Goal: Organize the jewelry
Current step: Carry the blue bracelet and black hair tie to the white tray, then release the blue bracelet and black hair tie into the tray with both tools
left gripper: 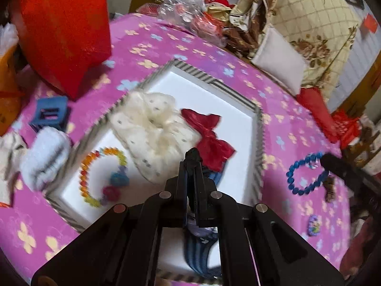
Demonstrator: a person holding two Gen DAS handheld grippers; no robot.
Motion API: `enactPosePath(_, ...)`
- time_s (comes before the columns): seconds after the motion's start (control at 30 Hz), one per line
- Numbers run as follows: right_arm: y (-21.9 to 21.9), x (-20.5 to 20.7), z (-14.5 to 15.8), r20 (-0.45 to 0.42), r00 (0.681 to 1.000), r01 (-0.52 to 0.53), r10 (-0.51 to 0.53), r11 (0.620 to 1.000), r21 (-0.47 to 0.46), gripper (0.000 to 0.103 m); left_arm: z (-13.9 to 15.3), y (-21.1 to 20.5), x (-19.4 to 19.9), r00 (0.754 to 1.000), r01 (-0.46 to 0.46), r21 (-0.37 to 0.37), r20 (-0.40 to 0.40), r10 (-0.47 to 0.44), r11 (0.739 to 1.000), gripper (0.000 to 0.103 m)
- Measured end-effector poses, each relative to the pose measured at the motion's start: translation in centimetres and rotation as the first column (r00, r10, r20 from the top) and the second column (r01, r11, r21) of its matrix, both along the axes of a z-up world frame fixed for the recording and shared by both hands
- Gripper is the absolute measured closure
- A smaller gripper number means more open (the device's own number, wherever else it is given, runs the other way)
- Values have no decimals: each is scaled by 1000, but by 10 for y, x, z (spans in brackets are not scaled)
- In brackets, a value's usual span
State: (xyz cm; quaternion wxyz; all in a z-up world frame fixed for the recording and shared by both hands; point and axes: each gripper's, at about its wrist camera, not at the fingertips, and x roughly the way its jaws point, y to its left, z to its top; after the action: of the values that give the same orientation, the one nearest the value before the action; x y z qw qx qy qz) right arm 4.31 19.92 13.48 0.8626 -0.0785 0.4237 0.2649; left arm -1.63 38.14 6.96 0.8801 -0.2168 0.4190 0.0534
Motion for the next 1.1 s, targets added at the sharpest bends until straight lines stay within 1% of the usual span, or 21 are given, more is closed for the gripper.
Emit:
enactPosePath(0.1,26,19,-5,-20,1000,-12,12,1000,-20,95,2,6,2,999,11,-43,31,-9,999,100)
enactPosePath(0.2,47,36,-13,-21,1000,-14,13,998,-55,95,11,13,12,996,11,-60,86,-6,998,100)
enactPosePath(0.27,58,48,-18,-29,1000,-10,8,997,-71,95,18,19,24,990,7,-100,142,8,995,100)
enactPosePath(0.33,66,60,-25,-48,999,0,-3,997,-79,95,18,24,36,984,-19,-113,172,38,993,100)
enactPosePath(0.37,70,68,-30,-60,998,7,-12,997,-82,95,16,25,41,984,-30,-103,169,47,994,100)
enactPosePath(0.4,73,74,-33,-70,997,13,-19,996,-83,95,10,27,48,987,-51,-69,147,61,996,100)
enactPosePath(0.43,75,79,-37,-80,996,20,-27,996,-86,95,5,30,53,990,-67,-51,124,73,996,100)
enactPosePath(0.53,84,93,-46,-75,996,34,-42,993,-109,95,-10,44,66,991,-96,-84,87,103,992,100)
enactPosePath(0.6,89,103,-53,-79,995,44,-55,991,-126,95,-19,52,75,990,-117,-86,65,123,989,100)
enactPosePath(0.77,94,122,-71,-95,992,71,-87,984,-163,95,-35,60,87,992,-117,-114,28,121,987,99)
enactPosePath(0.8,94,126,-74,-101,990,77,-95,983,-169,95,-35,59,87,993,-114,-110,26,118,987,97)
enactPosePath(0.87,93,131,-79,-107,988,95,-116,979,-180,95,-37,56,89,995,-101,-104,16,103,989,90)
enactPosePath(0.93,89,136,-84,-126,982,115,-139,977,-180,95,-34,54,88,996,-86,-106,21,88,991,75)
enactPosePath(0.97,87,137,-85,-136,980,119,-144,977,-178,95,-32,53,87,997,-75,-115,26,78,991,70)
enactPosePath(1.0,85,137,-85,-141,979,122,-147,977,-175,93,-31,52,88,997,-68,-125,29,73,990,60)
enactPosePath(1.03,83,137,-85,-142,978,125,-150,977,-171,88,-28,53,86,997,-61,-146,38,67,987,54)
enactPosePath(1.07,81,137,-83,-139,978,128,-152,977,-170,82,-25,52,85,997,-59,-156,44,66,986,51)
enactPosePath(1.1,77,135,-79,-128,979,138,-159,978,-158,67,-22,52,83,997,-56,-167,51,66,984,47)
